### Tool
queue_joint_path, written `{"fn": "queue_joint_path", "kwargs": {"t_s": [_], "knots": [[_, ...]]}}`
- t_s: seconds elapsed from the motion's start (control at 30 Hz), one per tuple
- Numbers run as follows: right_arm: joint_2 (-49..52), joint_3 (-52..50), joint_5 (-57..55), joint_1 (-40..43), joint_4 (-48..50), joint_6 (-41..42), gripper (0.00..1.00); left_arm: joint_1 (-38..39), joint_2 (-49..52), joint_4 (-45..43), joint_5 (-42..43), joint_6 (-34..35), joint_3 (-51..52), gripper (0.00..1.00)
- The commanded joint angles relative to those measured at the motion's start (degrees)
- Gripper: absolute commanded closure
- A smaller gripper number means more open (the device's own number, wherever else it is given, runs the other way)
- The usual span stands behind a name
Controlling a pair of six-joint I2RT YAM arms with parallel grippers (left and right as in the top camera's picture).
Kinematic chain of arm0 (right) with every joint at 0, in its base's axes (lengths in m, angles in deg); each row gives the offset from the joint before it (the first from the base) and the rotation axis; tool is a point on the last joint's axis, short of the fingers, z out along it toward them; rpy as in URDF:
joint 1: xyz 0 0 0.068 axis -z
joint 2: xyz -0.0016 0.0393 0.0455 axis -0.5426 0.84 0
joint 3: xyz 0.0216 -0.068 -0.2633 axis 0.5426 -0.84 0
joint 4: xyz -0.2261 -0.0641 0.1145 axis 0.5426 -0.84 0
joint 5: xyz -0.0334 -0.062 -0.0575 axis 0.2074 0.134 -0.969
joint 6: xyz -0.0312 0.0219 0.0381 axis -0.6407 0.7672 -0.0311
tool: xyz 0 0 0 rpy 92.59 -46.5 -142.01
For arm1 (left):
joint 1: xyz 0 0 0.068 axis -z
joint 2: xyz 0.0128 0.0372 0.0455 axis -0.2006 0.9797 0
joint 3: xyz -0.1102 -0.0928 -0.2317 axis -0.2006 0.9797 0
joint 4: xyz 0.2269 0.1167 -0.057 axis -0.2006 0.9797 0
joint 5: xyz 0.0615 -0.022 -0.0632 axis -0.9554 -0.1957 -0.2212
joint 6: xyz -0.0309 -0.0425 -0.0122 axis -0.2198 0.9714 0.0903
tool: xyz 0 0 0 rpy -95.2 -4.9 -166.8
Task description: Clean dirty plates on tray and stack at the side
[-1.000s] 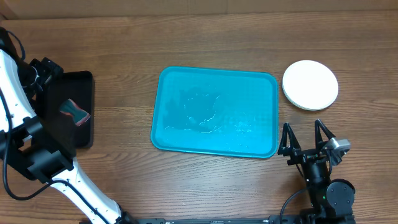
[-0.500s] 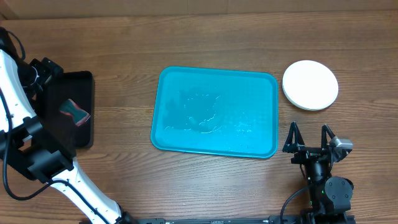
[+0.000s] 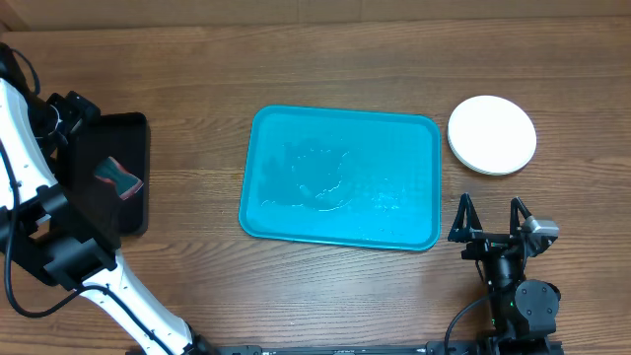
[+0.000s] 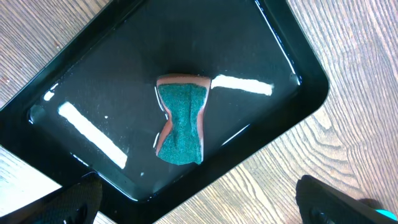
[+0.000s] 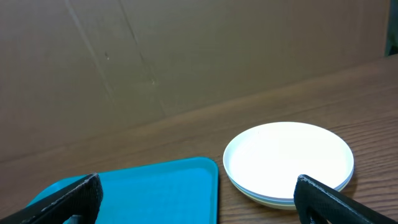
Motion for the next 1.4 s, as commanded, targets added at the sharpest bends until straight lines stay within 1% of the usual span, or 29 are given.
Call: {"fn": "queue_joint_path", "kwargs": {"t_s": [0.0,1.07,1.1,1.27,1.37], "knots": [[-0.52,-0.57,-0.15,0.22,0.31,-0.39,0.00,0.39,-0.83,-0.02,0.15,-1.07,-0.37,0.00],[-0.52,-0.57,-0.68,0.26,0.33,-0.55,0.00,0.39,-0.83,-0.02,0.15,-1.05,-0.37,0.00],[-0.52,-0.57,-0.76,0.26,0.33,-2.19,0.00,0.39,-0.83,-0.02,0.15,-1.07,-0.37,0.00],[-0.52,-0.57,1.44,0.04,0.00,-16.02,0.00,0.39,-0.83,-0.02,0.15,-1.07,-0.37,0.00],[-0.52,-0.57,1.40,0.04,-0.04,-19.78,0.00,0.39,-0.83,-0.02,0.15,-1.05,-0.37,0.00]]}}
